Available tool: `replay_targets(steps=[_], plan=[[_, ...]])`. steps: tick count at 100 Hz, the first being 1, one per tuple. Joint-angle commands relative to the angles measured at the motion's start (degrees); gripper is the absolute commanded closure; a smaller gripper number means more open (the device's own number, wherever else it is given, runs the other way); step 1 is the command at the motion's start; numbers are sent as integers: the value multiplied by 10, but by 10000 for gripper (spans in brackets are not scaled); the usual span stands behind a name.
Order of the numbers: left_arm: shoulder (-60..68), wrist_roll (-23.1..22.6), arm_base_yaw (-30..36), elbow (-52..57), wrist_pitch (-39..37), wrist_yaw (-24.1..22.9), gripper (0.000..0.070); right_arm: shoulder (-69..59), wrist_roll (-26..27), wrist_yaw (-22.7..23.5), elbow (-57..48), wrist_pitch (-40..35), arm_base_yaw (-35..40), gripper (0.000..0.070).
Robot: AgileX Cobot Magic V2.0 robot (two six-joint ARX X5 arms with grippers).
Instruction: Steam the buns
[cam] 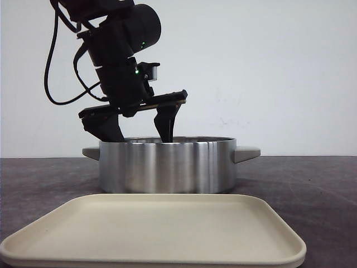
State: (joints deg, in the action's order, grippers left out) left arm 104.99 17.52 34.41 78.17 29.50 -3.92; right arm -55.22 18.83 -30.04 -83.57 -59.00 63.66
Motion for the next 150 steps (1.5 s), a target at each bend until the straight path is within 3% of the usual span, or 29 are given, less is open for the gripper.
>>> replay_targets(steps=[1,11,21,26,43,50,73,86,98,112,132,150], plan=[[1,-1,6,29,3,1,143,-5,-2,-5,-7,2,7,698],[-13,1,10,58,16,-2,167,-5,-3,-18,-6,2,7,698],[-48,6,18,71,8,-11,315,-5,-3,-50,11,2,5,697],[-72,10,24,71,0,-25,346,-5,-3,-51,24,2,4,697],[-172,9,44,70,35,-94,357,-2,-3,-42,85,4,-11,694],[-218,9,54,67,62,-121,411,0,-3,-32,115,18,-12,693],[-362,9,111,63,148,-161,577,35,-3,18,238,168,-12,693],[-441,11,150,63,235,-189,685,45,-16,38,309,266,-12,693],[-508,31,183,63,339,-239,689,44,-31,85,361,340,-12,693],[-591,94,207,50,432,-296,689,44,-35,153,406,434,-12,693],[-722,124,212,0,442,-310,689,43,-34,183,417,504,-12,693],[-792,133,212,-67,443,-302,690,44,-34,182,417,505,-12,693]])
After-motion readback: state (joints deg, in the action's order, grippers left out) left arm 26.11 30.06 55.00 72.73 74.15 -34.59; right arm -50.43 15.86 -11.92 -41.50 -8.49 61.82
